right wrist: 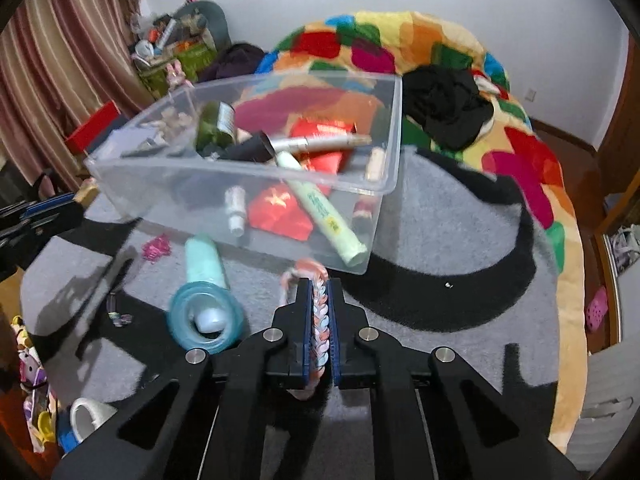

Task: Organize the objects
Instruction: 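Drop the soap bar and braided rope into the clear box, opening both tools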

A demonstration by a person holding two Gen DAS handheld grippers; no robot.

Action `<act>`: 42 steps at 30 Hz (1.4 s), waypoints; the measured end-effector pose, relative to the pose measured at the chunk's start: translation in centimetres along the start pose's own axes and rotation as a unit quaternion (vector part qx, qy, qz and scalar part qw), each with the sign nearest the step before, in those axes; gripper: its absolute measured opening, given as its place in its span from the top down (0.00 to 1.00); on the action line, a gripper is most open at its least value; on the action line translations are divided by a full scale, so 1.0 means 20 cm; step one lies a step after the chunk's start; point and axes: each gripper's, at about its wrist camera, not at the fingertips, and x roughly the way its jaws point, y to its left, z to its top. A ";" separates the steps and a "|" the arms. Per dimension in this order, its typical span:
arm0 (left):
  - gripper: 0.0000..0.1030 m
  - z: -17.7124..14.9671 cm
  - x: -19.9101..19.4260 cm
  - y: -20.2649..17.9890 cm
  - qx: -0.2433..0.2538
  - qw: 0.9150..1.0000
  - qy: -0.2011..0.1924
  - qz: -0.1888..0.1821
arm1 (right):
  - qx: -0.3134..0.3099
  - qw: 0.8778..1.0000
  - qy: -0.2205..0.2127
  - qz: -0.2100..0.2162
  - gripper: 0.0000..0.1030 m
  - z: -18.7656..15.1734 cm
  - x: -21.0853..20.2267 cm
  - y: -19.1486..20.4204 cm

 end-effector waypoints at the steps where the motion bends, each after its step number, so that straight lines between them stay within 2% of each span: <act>1: 0.77 0.01 -0.01 0.00 -0.001 1.000 -0.002 0.000 | -0.001 1.000 -0.008 0.003 0.94 0.00 -0.03 0.01; 7: 0.77 0.07 -0.03 0.02 -0.010 1.000 -0.018 -0.005 | -0.010 0.999 -0.044 0.018 0.94 0.03 -0.17 0.07; 13: 0.77 0.14 -0.03 0.02 -0.015 0.999 -0.031 -0.006 | -0.019 0.995 -0.094 0.032 0.94 0.14 -0.31 0.11; 19: 0.77 0.21 0.06 0.07 -0.030 0.999 -0.017 -0.013 | -0.016 0.992 -0.121 0.015 0.94 0.28 -0.32 0.14; 25: 0.77 0.23 0.18 0.12 -0.043 0.999 0.005 -0.004 | 0.001 0.997 -0.080 0.014 0.94 0.41 -0.11 0.10; 30: 0.77 0.25 0.24 0.14 -0.045 0.999 0.014 0.000 | -0.001 0.998 -0.057 0.008 0.94 0.43 0.03 0.12; 38: 0.77 0.25 0.26 0.09 -0.028 0.999 0.022 -0.005 | -0.024 1.000 -0.015 0.009 0.94 0.44 0.13 0.18; 41: 0.72 0.24 0.24 0.05 -0.012 1.000 0.019 0.005 | -0.022 1.000 -0.011 0.008 0.89 0.43 0.12 0.17; 42: 0.68 0.24 0.22 0.04 -0.009 1.000 0.017 0.006 | -0.019 1.000 -0.010 0.011 0.84 0.43 0.11 0.16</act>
